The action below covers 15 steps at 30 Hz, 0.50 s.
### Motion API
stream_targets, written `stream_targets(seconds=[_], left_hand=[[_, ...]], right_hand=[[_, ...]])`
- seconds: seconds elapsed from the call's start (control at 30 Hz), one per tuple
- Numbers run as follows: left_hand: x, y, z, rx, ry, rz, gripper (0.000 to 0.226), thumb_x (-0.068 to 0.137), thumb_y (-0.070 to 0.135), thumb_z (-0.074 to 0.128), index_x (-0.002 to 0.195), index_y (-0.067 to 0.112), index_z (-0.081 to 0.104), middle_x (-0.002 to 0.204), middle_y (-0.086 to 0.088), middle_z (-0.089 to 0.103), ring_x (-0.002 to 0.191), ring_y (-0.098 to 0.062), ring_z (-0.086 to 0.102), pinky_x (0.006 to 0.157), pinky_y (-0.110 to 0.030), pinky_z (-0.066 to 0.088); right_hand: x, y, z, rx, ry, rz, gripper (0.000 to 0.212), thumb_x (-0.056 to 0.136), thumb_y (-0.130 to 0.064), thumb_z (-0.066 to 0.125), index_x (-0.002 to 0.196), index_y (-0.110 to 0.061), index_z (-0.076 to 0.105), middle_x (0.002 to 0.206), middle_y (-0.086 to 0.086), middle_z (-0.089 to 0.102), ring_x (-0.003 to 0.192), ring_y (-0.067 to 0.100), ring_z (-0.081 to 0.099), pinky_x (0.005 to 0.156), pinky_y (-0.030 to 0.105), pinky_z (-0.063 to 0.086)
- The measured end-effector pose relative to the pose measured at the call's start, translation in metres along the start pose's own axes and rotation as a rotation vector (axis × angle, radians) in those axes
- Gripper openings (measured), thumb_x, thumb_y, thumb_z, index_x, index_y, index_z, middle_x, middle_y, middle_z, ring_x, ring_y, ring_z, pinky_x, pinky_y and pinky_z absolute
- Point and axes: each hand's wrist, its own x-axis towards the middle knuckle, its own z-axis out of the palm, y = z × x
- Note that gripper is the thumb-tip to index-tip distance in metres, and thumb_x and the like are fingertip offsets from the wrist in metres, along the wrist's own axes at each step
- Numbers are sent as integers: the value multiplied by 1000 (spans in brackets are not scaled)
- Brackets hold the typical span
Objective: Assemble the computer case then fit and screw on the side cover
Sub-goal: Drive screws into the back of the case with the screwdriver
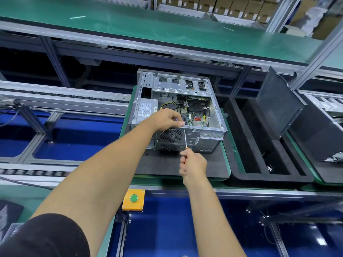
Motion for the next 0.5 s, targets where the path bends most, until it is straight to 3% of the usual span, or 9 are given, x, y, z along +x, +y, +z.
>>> stream_targets(seconds=[0.07,0.13,0.3,0.4,0.5], left_hand=[[1,-1,0,6,-8,6,21,91,49,70,90,29,74,103,0,73,102,-22,66,97,-48,52],[1,-1,0,14,-9,10,20,91,50,69,90,30,73,103,1,73,103,-21,66,98,-48,51],[2,-1,0,8,-2,4,22,90,51,69,88,30,73,103,-1,73,103,-21,66,97,-49,52],[2,-2,0,-1,1,-7,22,90,52,69,87,31,73,102,-1,73,102,-22,67,97,-49,52],[1,0,1,-24,0,-9,21,90,49,71,89,28,74,104,-2,74,104,-23,67,98,-49,51]], right_hand=[[0,-12,-9,430,-233,394,27,97,-12,56,72,-15,47,50,-4,47,29,6,28,26,18,16],[-2,-15,-9,518,-271,449,24,98,-14,55,75,-15,49,52,-4,53,29,4,31,26,15,17],[-11,-1,6,102,16,87,6,89,-12,59,85,-9,59,70,11,76,38,14,52,37,21,28],[-11,7,9,-280,187,-241,12,89,-25,60,92,-13,61,70,0,74,52,22,63,55,33,46],[-11,12,10,-714,332,-519,23,87,-21,63,98,-17,43,76,-4,63,69,29,59,61,36,43]])
